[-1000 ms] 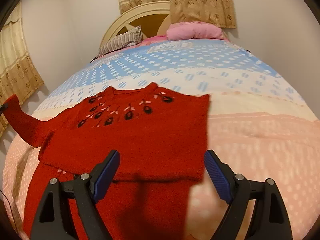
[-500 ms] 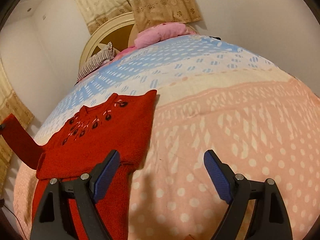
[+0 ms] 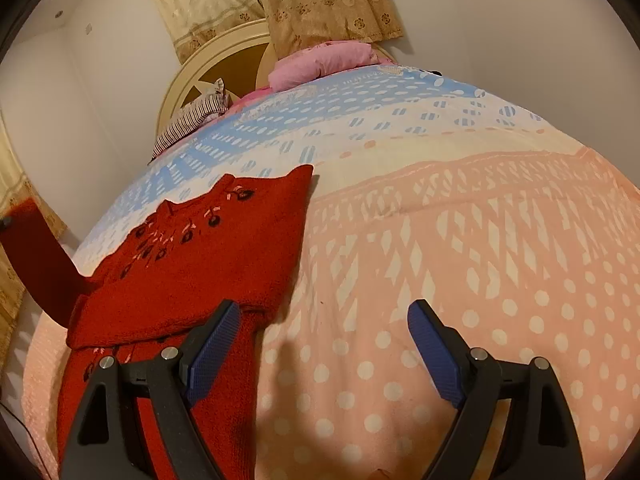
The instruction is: Fold small clothes
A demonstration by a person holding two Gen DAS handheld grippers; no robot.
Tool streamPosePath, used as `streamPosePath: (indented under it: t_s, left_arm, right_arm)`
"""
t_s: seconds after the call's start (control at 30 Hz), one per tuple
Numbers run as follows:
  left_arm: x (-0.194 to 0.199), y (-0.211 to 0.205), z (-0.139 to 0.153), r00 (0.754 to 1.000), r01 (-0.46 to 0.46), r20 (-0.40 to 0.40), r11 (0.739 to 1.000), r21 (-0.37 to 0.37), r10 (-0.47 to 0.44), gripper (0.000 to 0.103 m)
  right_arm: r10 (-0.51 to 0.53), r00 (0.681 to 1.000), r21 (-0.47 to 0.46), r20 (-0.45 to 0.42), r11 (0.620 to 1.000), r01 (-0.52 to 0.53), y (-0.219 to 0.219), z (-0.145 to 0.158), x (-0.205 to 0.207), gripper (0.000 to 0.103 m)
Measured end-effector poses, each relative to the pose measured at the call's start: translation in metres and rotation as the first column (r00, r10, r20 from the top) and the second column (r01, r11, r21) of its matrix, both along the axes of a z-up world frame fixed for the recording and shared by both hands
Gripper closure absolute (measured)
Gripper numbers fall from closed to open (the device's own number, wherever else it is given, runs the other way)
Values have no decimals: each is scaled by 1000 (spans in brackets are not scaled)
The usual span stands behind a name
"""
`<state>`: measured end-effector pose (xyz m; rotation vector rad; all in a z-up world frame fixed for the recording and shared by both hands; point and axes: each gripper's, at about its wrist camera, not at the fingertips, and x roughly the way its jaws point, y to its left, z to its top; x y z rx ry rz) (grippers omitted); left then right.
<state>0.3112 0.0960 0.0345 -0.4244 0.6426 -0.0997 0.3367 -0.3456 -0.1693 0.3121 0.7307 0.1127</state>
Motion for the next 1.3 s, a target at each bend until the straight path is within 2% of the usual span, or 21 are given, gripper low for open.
streamPosePath:
  t_s: [0.27, 0.4, 0.5, 0.67, 0.9, 0.97, 1.07, 1.1, 1.2, 1.23, 1.3]
  left_arm:
    - [11, -54, 16, 997, 69, 46, 998, 3, -69, 89]
    - [20, -82, 16, 994, 102, 46, 995, -23, -100, 89]
    - [23, -113, 10, 989, 141, 46, 990, -11, -140, 89]
    - [28, -169, -13, 978, 206, 24, 978, 36, -207, 89]
    - [34, -238, -74, 965, 262, -40, 947, 189, -259, 88]
    - [38, -251, -94, 965, 263, -88, 933, 244, -249, 83]
    - [36, -259, -107, 956, 290, -133, 914, 283, -262, 75]
    - [34, -259, -109, 954, 297, -145, 907, 299, -264, 68]
    - [13, -251, -103, 953, 302, -105, 893, 332, -284, 48]
    - [3, -243, -100, 955, 294, -78, 885, 360, -285, 38]
    - [-14, -221, -98, 964, 253, -37, 868, 426, -263, 25]
  right_arm:
    - [-8, 1000, 1, -27, 1000, 8, -1, -5, 3, 17]
    - [-17, 1000, 11, -10, 1000, 17, -4, -5, 1, 16]
    - [-21, 1000, 16, -2, 1000, 21, -4, -5, -1, 16]
    - [-26, 1000, 19, 9, 999, 26, -5, -4, -3, 16]
    - [-38, 999, 47, 29, 998, 37, -10, -3, -9, 16]
    - [-36, 999, 55, 32, 998, 34, -10, -3, -9, 16]
    - [-36, 999, 75, 40, 997, 32, -14, -3, -10, 16]
    - [-36, 999, 82, 41, 996, 33, -15, -3, -11, 16]
    - [-35, 998, 95, 42, 995, 31, -16, -3, -11, 16]
    - [-35, 998, 96, 42, 995, 31, -17, -3, -11, 16]
    - [-35, 998, 94, 42, 995, 31, -17, -3, -11, 16]
